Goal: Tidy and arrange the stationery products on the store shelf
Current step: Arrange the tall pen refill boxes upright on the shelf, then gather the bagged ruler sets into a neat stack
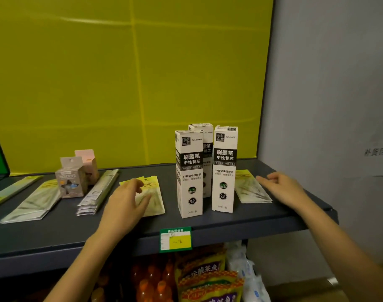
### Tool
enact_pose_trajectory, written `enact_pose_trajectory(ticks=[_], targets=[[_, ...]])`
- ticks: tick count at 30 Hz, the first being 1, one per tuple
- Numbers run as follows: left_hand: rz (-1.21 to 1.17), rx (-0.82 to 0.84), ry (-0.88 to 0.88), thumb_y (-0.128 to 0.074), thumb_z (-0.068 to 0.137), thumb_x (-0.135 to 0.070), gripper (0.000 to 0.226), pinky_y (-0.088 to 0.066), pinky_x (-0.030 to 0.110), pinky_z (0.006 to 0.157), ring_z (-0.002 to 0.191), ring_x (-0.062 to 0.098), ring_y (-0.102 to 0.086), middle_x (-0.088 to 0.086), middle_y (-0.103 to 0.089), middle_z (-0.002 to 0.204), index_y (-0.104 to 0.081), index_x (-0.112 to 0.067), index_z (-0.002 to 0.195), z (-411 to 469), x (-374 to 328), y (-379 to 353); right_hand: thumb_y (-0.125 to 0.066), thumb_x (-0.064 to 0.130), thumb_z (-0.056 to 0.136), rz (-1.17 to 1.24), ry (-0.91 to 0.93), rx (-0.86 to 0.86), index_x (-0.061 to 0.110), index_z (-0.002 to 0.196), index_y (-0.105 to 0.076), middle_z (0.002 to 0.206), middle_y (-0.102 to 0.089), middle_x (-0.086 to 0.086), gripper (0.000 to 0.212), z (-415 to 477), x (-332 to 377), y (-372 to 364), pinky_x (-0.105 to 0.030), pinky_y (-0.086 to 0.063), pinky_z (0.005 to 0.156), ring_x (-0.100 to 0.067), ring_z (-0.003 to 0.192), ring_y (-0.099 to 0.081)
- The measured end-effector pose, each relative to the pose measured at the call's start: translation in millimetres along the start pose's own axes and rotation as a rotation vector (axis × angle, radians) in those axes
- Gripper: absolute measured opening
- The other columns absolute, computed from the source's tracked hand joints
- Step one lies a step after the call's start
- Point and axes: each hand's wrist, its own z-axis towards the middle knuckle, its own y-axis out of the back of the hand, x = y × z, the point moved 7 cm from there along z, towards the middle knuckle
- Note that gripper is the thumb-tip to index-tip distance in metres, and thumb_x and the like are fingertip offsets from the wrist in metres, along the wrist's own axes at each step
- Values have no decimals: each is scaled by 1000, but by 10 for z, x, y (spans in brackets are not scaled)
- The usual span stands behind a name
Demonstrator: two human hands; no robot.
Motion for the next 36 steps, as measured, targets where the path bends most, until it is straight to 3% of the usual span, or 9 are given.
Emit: enact_pose_trajectory(ticks=[3,7,12,17,20,23,27,31,36], targets=[[342,173,190,-39,90,-53,62,-40,39,97,124,30,-44,14,-50,134,-39,-6,130,-62,156,-139,-45,76,71,-222,-26,38,10,126,-50,131,-52,-12,86,89,-35,-193,-43,-45,93,-30,118,-49],[393,213,305,-31,86,-66,77,-40,41,97,128,31,-38,17,-50,134,-35,-4,132,-20,162,-215,-46,84,62,-413,-10,55,9,126,-49,133,-45,-15,98,171,61,-308,-43,-43,91,-33,123,-43],[356,203,385,-48,74,-72,92,-34,43,102,131,35,-34,19,-45,138,-35,-1,130,183,224,-271,-58,79,58,-391,-17,171,12,122,-51,129,-51,-14,93,295,98,-385,-42,-45,90,-33,116,-51],[136,321,496,-76,64,-53,123,-28,42,112,140,35,-24,19,-24,152,-1,4,143,317,220,-292,-70,67,57,-312,-24,268,9,113,-55,111,-59,-11,82,361,134,-407,-35,-46,81,-29,106,-57],[59,389,574,-82,60,-44,130,-32,43,110,141,33,-24,17,-19,154,6,1,144,353,210,-290,-73,59,61,-272,-45,296,7,117,-52,117,-57,-12,80,377,156,-389,-34,-45,84,-29,110,-55],[13,459,641,-84,58,-41,121,-37,45,104,137,33,-31,13,-27,151,-8,-4,144,373,243,-312,-73,57,63,-242,-23,325,9,115,-55,103,-57,-9,74,379,164,-402,-33,-44,82,-26,101,-56],[10,480,610,-83,58,-44,99,-41,37,93,121,26,-46,9,-45,139,-34,-7,136,376,224,-317,-69,60,65,-245,18,306,9,119,-49,120,-58,-11,77,375,120,-377,-34,-45,83,-27,107,-56],[-198,337,549,-80,70,-22,49,-35,28,82,95,18,-46,4,-56,112,-49,-12,106,287,153,-304,-70,54,70,-84,75,203,10,117,-47,120,-58,-11,68,345,31,-293,-36,-44,81,-29,108,-55],[-538,61,499,-81,66,-14,57,-52,33,72,88,24,-62,10,-63,108,-47,-8,112,101,205,-161,-68,39,78,252,107,33,10,117,-51,119,-61,-12,52,238,-173,-114,-44,-49,87,-32,105,-58]])
